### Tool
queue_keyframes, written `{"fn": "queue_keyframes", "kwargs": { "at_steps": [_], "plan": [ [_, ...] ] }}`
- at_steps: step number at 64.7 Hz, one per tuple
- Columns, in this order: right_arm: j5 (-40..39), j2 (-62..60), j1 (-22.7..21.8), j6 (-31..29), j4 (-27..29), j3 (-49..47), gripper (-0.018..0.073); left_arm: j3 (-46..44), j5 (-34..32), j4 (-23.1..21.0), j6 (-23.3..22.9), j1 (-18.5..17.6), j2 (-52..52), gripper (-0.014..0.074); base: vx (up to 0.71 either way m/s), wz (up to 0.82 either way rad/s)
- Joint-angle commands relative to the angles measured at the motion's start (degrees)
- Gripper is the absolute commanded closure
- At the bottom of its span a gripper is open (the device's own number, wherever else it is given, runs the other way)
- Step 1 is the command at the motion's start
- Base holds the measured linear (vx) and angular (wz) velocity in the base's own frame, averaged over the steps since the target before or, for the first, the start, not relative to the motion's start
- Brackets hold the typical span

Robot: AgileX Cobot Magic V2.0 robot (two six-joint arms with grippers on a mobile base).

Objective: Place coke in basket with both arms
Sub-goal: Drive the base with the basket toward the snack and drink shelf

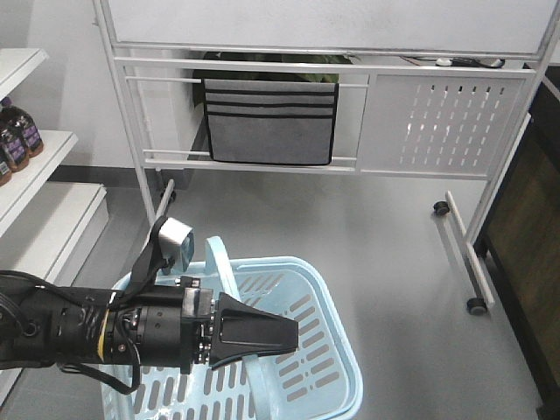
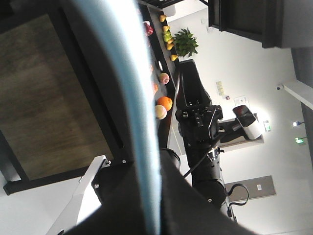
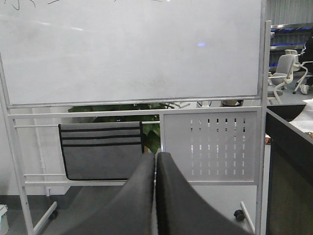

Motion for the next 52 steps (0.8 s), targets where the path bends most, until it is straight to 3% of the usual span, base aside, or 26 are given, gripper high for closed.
{"fn": "queue_keyframes", "kwargs": {
  "at_steps": [1, 52],
  "plan": [
    [-4.4, -0.63, -0.33, -0.26, -0.39, 1.02, 0.0564, -1.25, -12.44, -3.47, 0.58, -0.26, -2.2, 0.0603, 0.29, 0.0],
    [-4.4, -0.63, -0.33, -0.26, -0.39, 1.02, 0.0564, -1.25, -12.44, -3.47, 0.58, -0.26, -2.2, 0.0603, 0.27, 0.16]
  ]
}}
